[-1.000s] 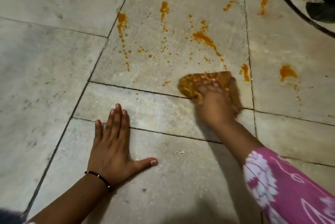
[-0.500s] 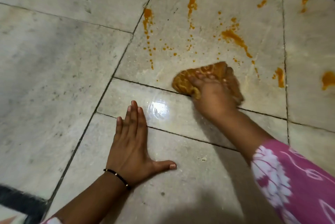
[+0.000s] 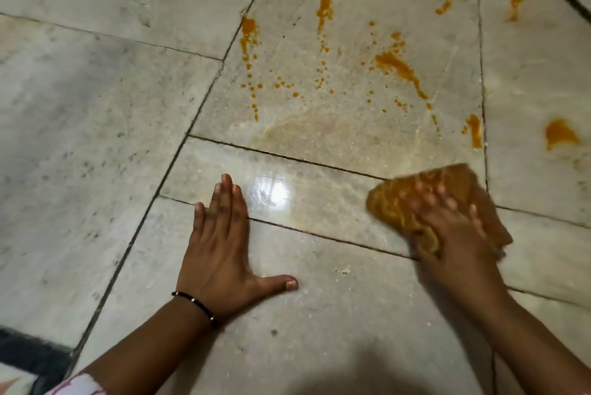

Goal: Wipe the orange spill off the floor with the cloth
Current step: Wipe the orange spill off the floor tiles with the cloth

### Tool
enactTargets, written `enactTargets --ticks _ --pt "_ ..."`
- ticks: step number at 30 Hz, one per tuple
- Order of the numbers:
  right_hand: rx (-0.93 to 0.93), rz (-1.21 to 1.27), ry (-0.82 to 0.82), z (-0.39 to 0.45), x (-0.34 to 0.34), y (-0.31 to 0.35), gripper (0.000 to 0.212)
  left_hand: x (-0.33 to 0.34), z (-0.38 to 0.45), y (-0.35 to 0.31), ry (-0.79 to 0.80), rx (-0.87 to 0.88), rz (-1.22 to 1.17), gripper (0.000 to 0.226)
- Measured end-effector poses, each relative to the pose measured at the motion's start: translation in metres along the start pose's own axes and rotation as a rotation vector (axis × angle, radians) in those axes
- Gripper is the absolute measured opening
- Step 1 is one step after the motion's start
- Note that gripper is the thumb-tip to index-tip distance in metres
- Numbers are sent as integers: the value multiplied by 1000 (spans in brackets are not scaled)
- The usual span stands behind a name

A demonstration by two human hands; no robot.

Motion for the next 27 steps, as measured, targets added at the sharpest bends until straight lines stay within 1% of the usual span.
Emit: enactTargets --ticks 2,3,4,6,8,9,11,13,15,17,18,20,22,23,25,27 --pt "150 -7 -94 35 -4 -7 53 1 0 -1 13 9 13 140" --pt "189 -10 -118 53 0 -1 51 1 0 0 17 7 17 139" --pt "192 -11 -104 67 8 10 49 1 0 0 18 5 22 138" --pt "81 -27 -37 72 26 44 49 0 -1 -2 20 19 31 134" --pt "-98 -55 12 41 39 77 52 -2 -2 -6 12 42 9 130" --pt "-163 -70 32 17 43 85 52 -4 -3 -9 1 58 -9 128" --pt "-216 -98 78 -35 42 75 52 -8 -3 -22 -14 120 -41 124" --pt "-137 -103 72 -81 32 42 57 -7 0 -41 1 221 -45 123" --pt "66 -98 -9 -97 12 3 60 -2 7 -59 36 323 -6 123" --pt "272 -94 -89 -75 -3 -26 58 4 15 -70 60 397 51 123" --pt "324 -91 -140 -57 -9 -33 58 7 19 -73 72 416 83 123" --pt "351 -79 -204 -16 -12 -33 58 13 24 -74 103 421 129 122" --pt "274 -94 -155 10 -3 -13 57 17 25 -73 116 411 146 120" --pt "196 -111 -116 13 5 2 56 18 25 -73 118 409 145 119" --pt "26 -133 -52 -3 21 30 53 18 25 -73 114 412 131 118" --pt "-89 -138 1 -40 25 39 56 18 24 -72 112 410 120 117"
Point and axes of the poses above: each hand's wrist, its own z-axis towards the middle knuckle, its own x-axis out of the palm, y = z × x, the point moved 5 cm from there along z, towards the middle knuckle, and after that the axes turned 1 degree about -x, right-handed, at the moved point
